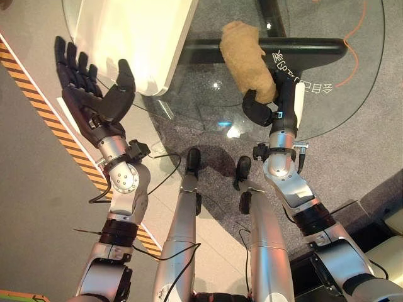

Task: Wipe the table with a cloth and put it in the basket.

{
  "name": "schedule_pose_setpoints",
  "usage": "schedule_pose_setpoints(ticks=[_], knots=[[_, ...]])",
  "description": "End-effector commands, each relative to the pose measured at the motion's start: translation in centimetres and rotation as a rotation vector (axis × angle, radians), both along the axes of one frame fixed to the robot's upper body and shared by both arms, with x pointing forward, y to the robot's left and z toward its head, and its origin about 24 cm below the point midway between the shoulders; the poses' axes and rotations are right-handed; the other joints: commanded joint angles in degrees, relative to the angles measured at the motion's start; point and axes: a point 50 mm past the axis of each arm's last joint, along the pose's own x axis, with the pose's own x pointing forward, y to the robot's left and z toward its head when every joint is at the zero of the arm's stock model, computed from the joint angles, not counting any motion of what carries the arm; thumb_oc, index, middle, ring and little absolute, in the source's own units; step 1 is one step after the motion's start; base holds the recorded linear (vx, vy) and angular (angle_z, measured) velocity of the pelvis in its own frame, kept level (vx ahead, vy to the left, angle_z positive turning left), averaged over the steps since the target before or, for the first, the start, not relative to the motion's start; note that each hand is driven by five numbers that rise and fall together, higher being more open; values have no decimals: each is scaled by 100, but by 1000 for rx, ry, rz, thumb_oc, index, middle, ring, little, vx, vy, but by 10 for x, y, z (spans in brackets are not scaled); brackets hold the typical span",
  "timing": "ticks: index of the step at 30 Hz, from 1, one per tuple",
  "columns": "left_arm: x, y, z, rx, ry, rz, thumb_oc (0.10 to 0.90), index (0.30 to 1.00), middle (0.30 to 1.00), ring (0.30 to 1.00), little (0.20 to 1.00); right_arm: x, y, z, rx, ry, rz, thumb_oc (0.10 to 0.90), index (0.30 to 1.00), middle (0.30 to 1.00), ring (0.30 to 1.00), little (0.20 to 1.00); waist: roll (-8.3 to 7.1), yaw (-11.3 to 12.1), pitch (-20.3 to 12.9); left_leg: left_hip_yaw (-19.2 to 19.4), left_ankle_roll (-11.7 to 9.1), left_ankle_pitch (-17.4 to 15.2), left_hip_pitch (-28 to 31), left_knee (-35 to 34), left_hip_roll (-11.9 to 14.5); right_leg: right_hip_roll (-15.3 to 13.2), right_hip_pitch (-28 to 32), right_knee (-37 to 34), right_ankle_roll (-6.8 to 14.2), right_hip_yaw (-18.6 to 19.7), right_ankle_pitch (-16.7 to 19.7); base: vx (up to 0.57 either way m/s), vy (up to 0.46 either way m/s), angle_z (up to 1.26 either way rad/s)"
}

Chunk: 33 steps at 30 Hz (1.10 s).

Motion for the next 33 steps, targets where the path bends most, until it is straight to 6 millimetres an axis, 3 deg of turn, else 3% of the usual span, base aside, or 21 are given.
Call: schedule_pose_setpoints(ticks=[1,8,17,33], knots=[[-22,0,35,41,-228,-80,800,900,900,900,900,-37,17,63,45,-386,160,100,300,300,300,200,131,-22,-123,399,494,-173,175,145,-286,373,253,-268,17,60,197,0,0,0],[-22,-22,39,51,-222,-319,800,900,900,900,900,-50,24,71,7,-457,252,100,300,300,300,200,187,-86,-123,450,514,-160,202,125,-292,377,247,-278,38,99,226,0,0,0],[-15,-42,37,-106,-194,-643,800,900,900,900,900,-60,33,80,-48,-506,334,100,300,300,300,200,198,-162,-123,510,516,-145,245,121,-278,342,269,-302,69,114,267,2,7,-2],[-12,-71,40,-287,-194,-999,800,900,900,900,900,-67,45,87,-85,-547,424,100,300,300,300,200,192,-231,-123,548,501,-149,271,122,-260,307,282,-317,88,131,282,0,0,0]])
